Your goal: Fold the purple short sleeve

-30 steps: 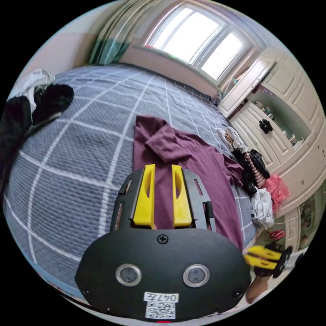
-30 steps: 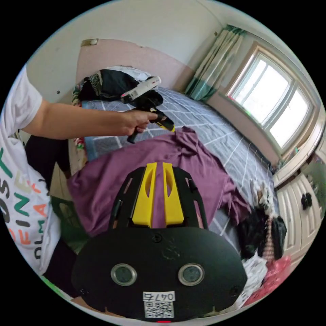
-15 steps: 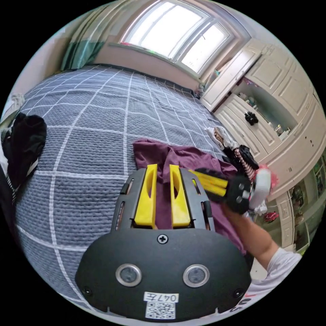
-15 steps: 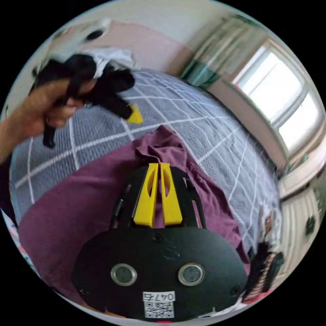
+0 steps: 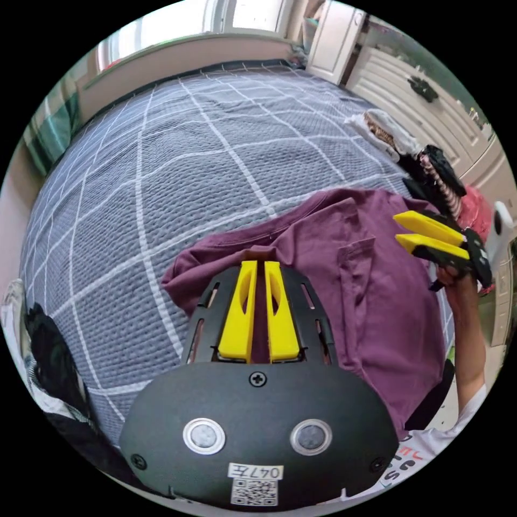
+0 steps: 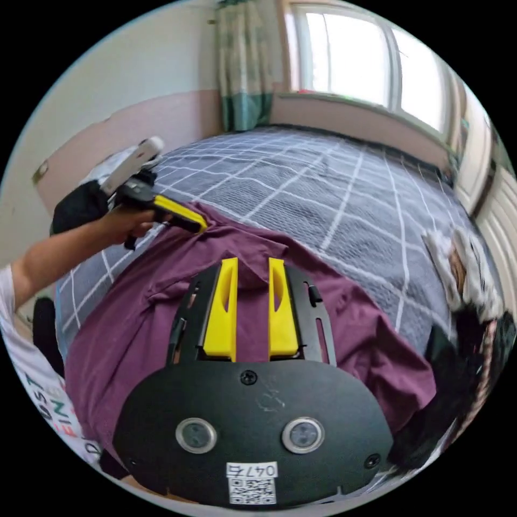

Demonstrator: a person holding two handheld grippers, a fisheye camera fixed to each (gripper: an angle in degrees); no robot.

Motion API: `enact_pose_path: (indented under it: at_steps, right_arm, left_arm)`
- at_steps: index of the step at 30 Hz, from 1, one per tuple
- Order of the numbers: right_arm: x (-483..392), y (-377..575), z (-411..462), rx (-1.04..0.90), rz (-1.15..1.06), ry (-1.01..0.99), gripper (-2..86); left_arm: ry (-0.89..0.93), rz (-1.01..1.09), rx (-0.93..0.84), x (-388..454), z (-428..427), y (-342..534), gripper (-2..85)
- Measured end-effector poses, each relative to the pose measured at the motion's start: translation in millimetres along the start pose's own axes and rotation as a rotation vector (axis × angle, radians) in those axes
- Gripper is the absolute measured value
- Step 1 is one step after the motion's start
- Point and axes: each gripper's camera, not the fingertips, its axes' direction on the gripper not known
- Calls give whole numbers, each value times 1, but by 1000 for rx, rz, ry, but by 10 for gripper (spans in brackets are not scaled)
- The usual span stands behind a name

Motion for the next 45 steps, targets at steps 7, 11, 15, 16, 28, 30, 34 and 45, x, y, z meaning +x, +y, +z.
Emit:
enact_pose_path:
  at_steps: [7, 11, 15, 16, 28, 30, 34, 45]
  right_arm:
    - [-48, -48, 60, -123, -357, -2, 67]
    - [-48, -50, 83, -211, -373, -76, 14]
    - [-53, -33, 59, -128, -380, 6, 8]
    - [-55, -26, 54, -117, -390, 30, 8]
    - [-57, 1, 56, -121, -411, 80, 9]
    - [-55, 2, 56, -110, -394, 61, 9]
    - [-57, 0, 59, -115, -390, 61, 8]
    - [-64, -4, 58, -95, -384, 58, 8]
  left_arm:
    - [-41, -54, 30, 4, -39, -26, 16]
    - [37, 61, 149, 25, -66, -56, 1]
    - [247, 173, -23, 59, -22, -111, 36]
    - [253, 181, -39, 65, -14, -117, 47]
    - [-6, 254, -150, 143, 34, -171, 76]
    - [-27, 263, -140, 153, 27, -176, 90]
    - [-106, 254, -152, 156, 24, -185, 103]
    - [28, 210, -214, 127, 21, -186, -2]
